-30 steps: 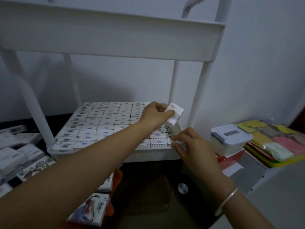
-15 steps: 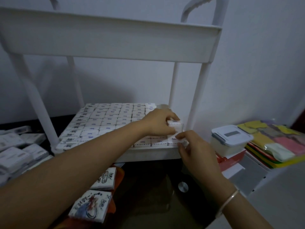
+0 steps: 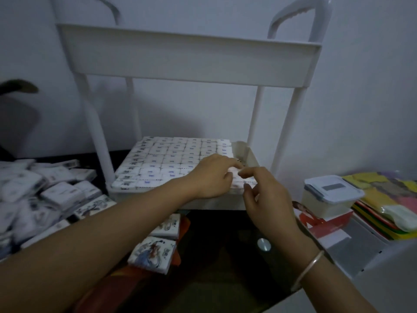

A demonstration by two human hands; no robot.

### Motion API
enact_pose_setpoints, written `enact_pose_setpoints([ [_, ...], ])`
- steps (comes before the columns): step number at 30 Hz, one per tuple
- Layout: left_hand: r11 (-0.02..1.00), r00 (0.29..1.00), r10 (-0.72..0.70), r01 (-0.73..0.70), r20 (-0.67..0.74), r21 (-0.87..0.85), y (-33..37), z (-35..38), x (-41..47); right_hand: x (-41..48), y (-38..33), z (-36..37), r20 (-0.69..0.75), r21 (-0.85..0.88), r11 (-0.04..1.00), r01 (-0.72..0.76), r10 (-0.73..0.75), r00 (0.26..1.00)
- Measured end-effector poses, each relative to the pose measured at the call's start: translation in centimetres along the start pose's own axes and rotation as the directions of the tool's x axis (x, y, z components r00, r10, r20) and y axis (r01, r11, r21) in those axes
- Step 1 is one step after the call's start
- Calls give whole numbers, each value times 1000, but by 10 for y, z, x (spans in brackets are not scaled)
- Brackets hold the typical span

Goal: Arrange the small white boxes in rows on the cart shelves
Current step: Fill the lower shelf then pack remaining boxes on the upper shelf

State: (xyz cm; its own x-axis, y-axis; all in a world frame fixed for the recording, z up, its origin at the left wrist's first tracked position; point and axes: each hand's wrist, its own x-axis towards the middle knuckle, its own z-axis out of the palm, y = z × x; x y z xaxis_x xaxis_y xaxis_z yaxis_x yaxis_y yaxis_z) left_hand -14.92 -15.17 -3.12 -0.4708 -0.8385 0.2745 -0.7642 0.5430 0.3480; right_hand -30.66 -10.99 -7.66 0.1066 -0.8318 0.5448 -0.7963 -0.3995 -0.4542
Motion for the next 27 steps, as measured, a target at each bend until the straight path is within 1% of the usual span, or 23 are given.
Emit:
enact_pose_setpoints([
  [3, 997, 986, -76, 72, -148, -34, -15, -19, -66, -1, -31, 13, 40, 58, 996, 74, -77, 996],
  [6, 989, 962, -147, 143, -229, -31, -29, -35, -142, -1, -64, 32, 104, 126, 975, 182, -196, 975],
  [8, 976, 944, -210, 217, -255, -1, -39, -45, -188, -2, -87, 49, 161, 176, 950, 259, -287, 944],
  [10, 944, 918, -290, 320, -272, 75, -51, -54, -227, -5, -114, 69, 218, 217, 923, 319, -364, 906],
  [14, 828, 828, -447, 526, -339, 193, -71, -70, -280, -14, -171, 110, 313, 287, 867, 407, -487, 816],
  [16, 775, 798, -478, 579, -367, 252, -74, -73, -290, -14, -193, 130, 340, 273, 860, 432, -506, 793],
  [17, 747, 795, -486, 594, -362, 300, -74, -72, -290, -12, -202, 140, 356, 255, 861, 439, -506, 785],
  [19, 683, 800, -500, 600, -331, 417, -73, -66, -283, -3, -216, 158, 403, 213, 874, 436, -486, 776],
  [21, 595, 776, -555, 622, -300, 509, -68, -60, -272, 10, -224, 174, 418, 176, 890, 421, -455, 786],
  [24, 497, 715, -629, 671, -305, 550, -68, -55, -263, 30, -234, 190, 428, 144, 896, 420, -439, 790],
  [27, 468, 683, -660, 700, -313, 539, -74, -57, -261, 44, -241, 203, 492, 101, 912, 399, -394, 776],
])
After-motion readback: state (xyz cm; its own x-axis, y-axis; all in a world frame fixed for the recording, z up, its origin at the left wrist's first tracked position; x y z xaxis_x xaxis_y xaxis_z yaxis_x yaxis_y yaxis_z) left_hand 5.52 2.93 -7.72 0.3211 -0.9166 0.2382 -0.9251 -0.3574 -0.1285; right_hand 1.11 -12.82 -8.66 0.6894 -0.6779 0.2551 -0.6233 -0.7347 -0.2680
